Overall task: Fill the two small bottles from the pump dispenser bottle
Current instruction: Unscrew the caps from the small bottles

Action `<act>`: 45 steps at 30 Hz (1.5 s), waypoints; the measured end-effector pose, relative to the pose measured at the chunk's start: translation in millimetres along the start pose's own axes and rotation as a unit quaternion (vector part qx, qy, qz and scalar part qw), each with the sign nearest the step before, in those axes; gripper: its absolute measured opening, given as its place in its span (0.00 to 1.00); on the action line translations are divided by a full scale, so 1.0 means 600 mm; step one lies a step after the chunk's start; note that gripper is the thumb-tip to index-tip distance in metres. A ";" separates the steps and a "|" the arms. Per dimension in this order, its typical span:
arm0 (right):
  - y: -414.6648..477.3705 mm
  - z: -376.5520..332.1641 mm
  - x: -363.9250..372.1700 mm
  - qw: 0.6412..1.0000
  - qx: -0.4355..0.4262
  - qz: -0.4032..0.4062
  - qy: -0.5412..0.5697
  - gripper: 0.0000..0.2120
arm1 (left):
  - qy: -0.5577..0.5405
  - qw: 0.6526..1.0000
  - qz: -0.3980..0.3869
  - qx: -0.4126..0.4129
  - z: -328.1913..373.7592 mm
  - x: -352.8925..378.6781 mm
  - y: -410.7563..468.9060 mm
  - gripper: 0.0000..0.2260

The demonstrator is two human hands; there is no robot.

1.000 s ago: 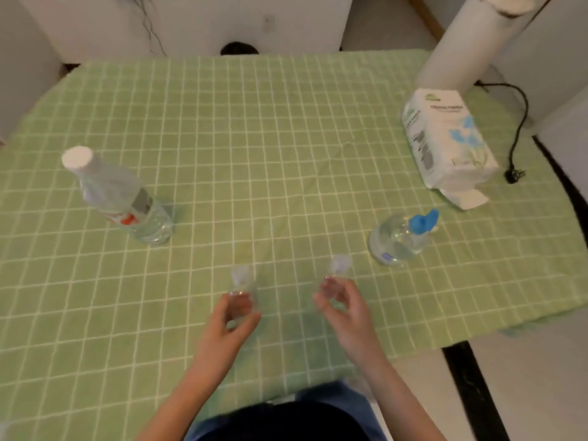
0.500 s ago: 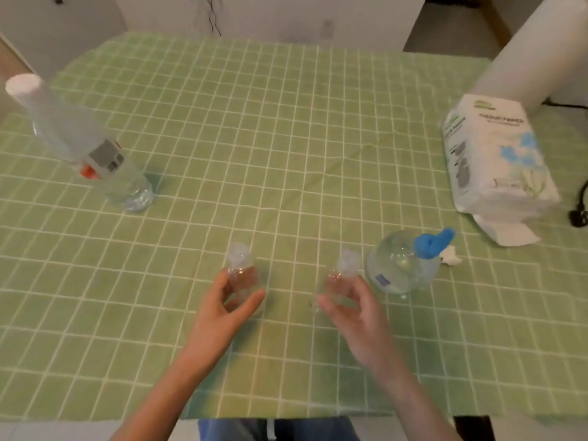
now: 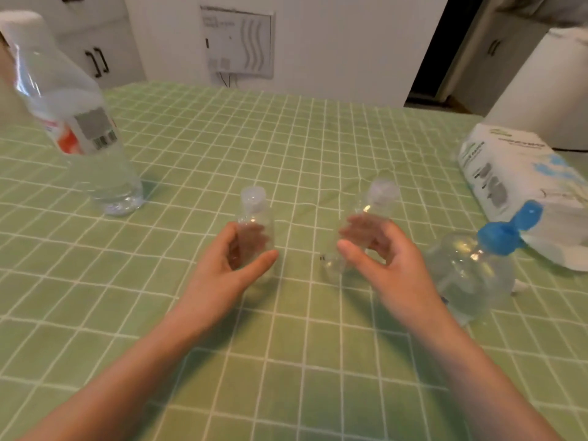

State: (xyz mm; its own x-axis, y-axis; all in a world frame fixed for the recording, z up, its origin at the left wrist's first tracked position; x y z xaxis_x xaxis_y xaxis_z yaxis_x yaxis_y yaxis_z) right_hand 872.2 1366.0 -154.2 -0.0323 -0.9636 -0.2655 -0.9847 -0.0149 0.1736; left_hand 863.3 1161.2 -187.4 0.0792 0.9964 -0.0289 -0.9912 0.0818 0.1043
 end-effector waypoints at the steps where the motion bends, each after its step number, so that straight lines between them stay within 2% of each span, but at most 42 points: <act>1: 0.004 0.000 -0.001 1.000 -0.010 -0.006 -0.008 0.23 | 0.007 1.000 0.005 0.001 -0.004 0.000 0.000 0.18; 7: 0.007 -0.006 0.004 0.998 -0.040 -0.028 -0.043 0.25 | 0.052 0.998 0.039 0.010 -0.009 0.000 -0.006 0.16; 14: -0.003 0.007 0.010 0.997 -0.018 -0.051 -0.052 0.18 | 0.096 0.995 0.015 0.012 -0.007 0.003 -0.004 0.19; 17: -0.007 0.012 0.015 0.995 -0.016 -0.059 -0.074 0.15 | 0.112 0.994 0.014 0.003 -0.011 0.000 -0.003 0.26; 19: -0.010 0.013 0.017 0.994 -0.015 -0.062 -0.085 0.15 | 0.122 0.992 0.010 -0.016 -0.012 0.000 -0.004 0.36; 21: -0.015 0.013 0.019 0.994 -0.012 -0.064 -0.088 0.16 | 0.134 0.991 0.009 -0.027 -0.010 0.001 -0.011 0.46; 23: -0.020 0.011 0.019 0.995 -0.007 -0.063 -0.078 0.19 | 0.157 0.987 0.039 -0.011 -0.003 -0.002 -0.028 0.50; 24: -0.022 0.011 0.018 0.996 -0.004 -0.061 -0.069 0.21 | 0.169 0.983 0.073 0.010 0.002 -0.008 -0.044 0.49; 26: -0.030 0.007 0.018 0.997 -0.004 -0.064 -0.051 0.24 | 0.180 0.969 0.145 0.086 0.022 -0.015 -0.088 0.41; 27: -0.035 0.004 0.020 0.997 -0.007 -0.070 -0.042 0.25 | 0.183 0.962 0.156 0.133 0.035 -0.010 -0.110 0.34; 29: -0.048 -0.002 0.030 0.996 -0.009 -0.091 -0.015 0.28 | 0.190 0.957 0.119 0.184 0.052 0.017 -0.138 0.24; 32: -0.062 -0.007 0.052 0.992 -0.008 -0.120 0.043 0.29 | 0.231 0.950 0.034 0.206 0.067 0.073 -0.141 0.25; 36: -0.069 -0.020 0.072 0.988 -0.010 -0.129 0.085 0.24 | 0.237 0.950 0.007 0.205 0.071 0.110 -0.100 0.25; 39: -0.064 -0.033 0.064 0.992 -0.029 -0.120 -0.008 0.26 | 0.246 0.948 0.005 0.200 0.066 0.111 -0.072 0.19; 41: -0.054 -0.050 0.036 0.994 -0.063 -0.070 -0.055 0.29 | 0.264 0.944 0.005 0.197 0.059 0.103 -0.068 0.15; 43: -0.043 -0.065 0.001 0.995 -0.086 -0.014 -0.041 0.26 | 0.299 0.933 0.007 0.200 0.050 0.096 -0.072 0.14; 45: -0.036 -0.076 -0.008 0.992 -0.105 -0.018 -0.061 0.21 | 0.329 0.922 -0.005 0.205 0.044 0.098 -0.079 0.16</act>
State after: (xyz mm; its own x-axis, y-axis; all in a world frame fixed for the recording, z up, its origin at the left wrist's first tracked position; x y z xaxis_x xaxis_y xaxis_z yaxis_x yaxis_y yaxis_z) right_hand 901.2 1358.6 -113.7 -0.0308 -0.9219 -0.3861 -0.9289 -0.1162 0.3515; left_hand 917.4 1216.3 -167.9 -0.1271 0.7791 -0.6139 -0.8566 0.2259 0.4640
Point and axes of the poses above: each hand's wrist, its own y-axis towards the middle knuckle, its own x-axis out of the palm, z = x × y, the point moved 8 cm from there along y, towards the middle knuckle, and after that the axes turned 2 degrees about -y, right-handed, at the moved point
